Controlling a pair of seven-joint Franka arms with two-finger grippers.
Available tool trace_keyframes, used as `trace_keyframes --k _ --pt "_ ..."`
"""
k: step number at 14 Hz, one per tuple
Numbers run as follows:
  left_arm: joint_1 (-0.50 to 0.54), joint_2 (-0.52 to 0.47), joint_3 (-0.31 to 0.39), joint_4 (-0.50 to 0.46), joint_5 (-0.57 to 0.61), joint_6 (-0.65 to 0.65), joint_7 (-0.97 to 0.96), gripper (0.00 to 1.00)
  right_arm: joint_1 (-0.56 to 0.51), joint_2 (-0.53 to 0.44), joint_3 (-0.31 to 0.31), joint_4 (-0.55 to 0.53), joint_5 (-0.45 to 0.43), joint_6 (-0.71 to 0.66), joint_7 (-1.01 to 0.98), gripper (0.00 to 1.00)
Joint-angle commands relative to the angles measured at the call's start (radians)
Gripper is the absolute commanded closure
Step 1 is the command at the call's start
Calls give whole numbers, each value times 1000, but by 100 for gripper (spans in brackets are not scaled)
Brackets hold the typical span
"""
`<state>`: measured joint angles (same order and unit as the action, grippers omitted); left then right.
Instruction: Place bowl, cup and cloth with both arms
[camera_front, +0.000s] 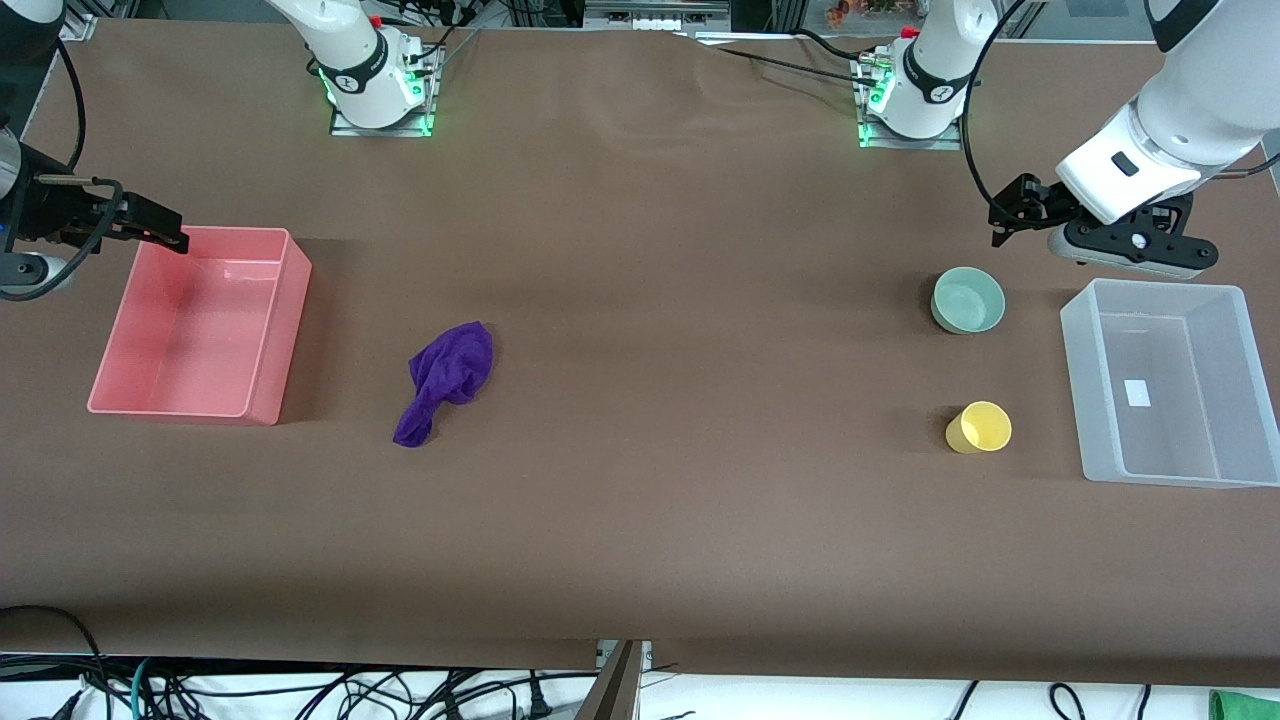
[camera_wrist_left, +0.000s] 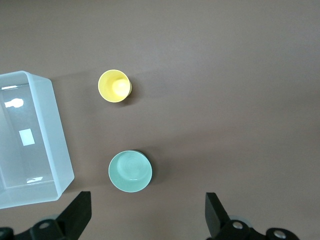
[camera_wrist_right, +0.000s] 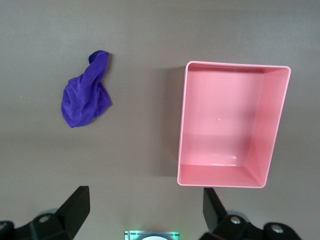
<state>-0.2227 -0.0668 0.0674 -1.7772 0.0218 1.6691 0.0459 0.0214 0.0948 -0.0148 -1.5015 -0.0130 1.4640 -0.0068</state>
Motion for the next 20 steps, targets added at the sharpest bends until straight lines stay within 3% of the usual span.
trace_keyframes --k 1,11,14,20 --pt "-20 -7 15 -10 9 14 -12 0 2 13 0 29 12 -8 -1 0" --pt "-18 -5 20 -18 9 11 -11 0 2 11 0 29 12 -5 2 0" --pt "-18 -5 64 -33 9 5 12 0 0 31 0 29 10 -7 -1 0" --pt "-18 13 196 -156 10 15 136 0 29 94 4 0 -25 33 13 0"
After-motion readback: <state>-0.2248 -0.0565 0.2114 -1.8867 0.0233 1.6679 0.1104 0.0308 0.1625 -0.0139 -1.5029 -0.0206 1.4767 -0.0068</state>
